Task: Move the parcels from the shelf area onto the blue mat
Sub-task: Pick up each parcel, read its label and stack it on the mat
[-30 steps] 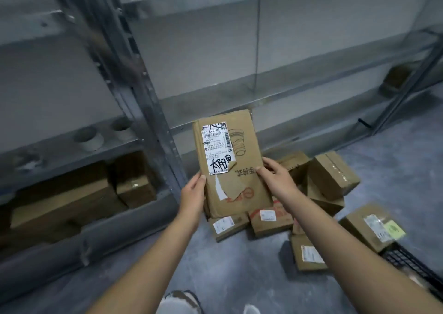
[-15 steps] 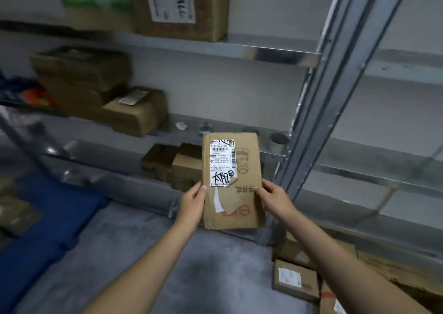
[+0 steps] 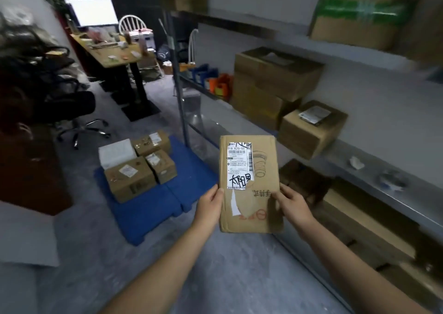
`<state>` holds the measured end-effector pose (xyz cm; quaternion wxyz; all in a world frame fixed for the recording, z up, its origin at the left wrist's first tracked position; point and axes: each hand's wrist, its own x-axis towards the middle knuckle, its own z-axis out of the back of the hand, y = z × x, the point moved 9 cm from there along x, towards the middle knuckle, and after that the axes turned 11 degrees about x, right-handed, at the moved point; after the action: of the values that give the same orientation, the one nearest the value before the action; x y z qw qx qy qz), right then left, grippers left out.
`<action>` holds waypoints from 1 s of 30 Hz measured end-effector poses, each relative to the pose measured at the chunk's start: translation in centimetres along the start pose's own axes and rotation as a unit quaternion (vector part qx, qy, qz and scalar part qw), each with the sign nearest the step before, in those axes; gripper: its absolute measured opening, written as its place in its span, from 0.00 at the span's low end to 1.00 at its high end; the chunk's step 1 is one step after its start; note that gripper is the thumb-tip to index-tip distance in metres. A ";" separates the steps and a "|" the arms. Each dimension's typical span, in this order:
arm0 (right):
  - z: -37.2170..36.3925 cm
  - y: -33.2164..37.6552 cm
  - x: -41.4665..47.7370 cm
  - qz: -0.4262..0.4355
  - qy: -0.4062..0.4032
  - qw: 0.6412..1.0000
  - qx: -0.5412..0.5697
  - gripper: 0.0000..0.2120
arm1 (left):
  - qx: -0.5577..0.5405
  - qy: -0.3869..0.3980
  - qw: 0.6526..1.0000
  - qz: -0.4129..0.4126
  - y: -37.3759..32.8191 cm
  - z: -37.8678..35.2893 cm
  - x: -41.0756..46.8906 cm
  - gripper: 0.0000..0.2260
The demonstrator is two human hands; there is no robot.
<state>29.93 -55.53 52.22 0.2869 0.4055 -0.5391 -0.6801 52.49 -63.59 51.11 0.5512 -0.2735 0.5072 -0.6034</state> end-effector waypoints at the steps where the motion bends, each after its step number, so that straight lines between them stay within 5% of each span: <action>1: -2.2 0.3 1.0 0.002 0.012 1.000 -0.002 0.09 | -0.003 -0.009 1.000 0.007 0.6 1.7 1.0 0.13; 14: -23.5 2.6 18.9 0.013 0.173 0.984 -0.040 0.14 | -0.039 -0.132 0.988 0.072 5.7 15.1 17.0 0.12; 21: -30.1 3.2 32.7 -0.046 0.202 0.978 -0.020 0.11 | -0.007 -0.163 0.977 0.140 6.2 17.7 29.7 0.16; 30: -37.1 3.3 47.5 -0.058 0.206 0.974 -0.071 0.17 | -0.104 -0.186 0.964 0.158 7.2 19.3 43.8 0.12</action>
<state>37.63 -114.23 40.59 0.3796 0.5461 -0.3947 -0.6340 61.79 -109.97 40.93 0.6929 -0.3532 0.4921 -0.3912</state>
